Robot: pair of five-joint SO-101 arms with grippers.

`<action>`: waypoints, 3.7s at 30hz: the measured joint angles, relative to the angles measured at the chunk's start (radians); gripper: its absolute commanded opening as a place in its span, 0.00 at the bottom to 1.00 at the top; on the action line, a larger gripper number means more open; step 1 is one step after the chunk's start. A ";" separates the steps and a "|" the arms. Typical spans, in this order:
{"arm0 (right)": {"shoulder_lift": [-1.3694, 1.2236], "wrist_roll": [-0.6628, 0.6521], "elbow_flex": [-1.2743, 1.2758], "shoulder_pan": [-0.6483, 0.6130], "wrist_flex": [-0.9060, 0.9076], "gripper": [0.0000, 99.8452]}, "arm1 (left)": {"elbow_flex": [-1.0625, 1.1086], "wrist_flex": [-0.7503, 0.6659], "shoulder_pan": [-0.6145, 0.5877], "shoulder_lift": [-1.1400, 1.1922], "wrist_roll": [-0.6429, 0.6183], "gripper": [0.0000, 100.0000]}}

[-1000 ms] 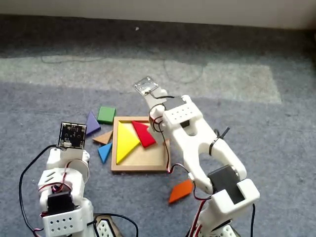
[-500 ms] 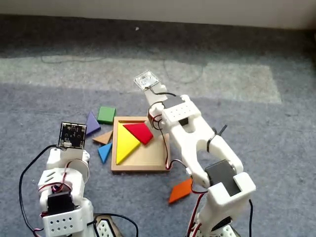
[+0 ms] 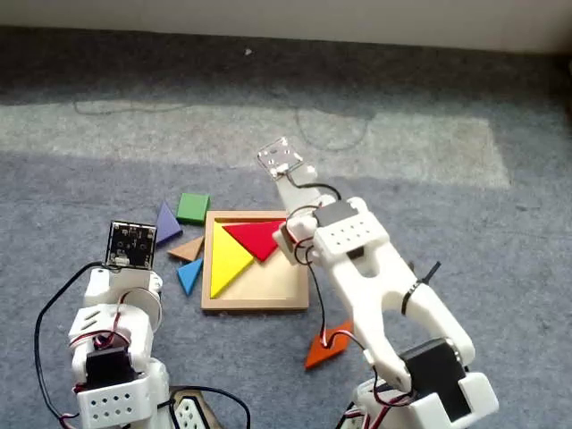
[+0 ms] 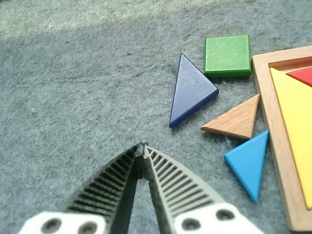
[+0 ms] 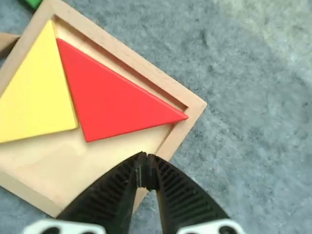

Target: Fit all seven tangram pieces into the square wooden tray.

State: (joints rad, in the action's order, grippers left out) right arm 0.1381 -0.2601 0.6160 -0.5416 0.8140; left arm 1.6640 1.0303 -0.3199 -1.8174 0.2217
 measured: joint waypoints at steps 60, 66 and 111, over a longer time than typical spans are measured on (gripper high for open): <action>0.628 0.084 0.628 0.377 -0.293 0.01 | -0.212 0.135 -0.051 0.000 0.011 0.18; 0.629 0.087 0.634 0.420 -0.311 0.01 | -0.382 0.293 -0.003 0.000 0.077 0.23; 0.629 0.094 0.643 0.425 -0.422 0.01 | -1.864 0.285 0.133 2.337 -0.025 0.28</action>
State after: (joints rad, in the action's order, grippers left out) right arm 0.7672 -0.1665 1.2589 -0.1166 0.3920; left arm -0.2002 1.3157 -0.1864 0.5194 0.1972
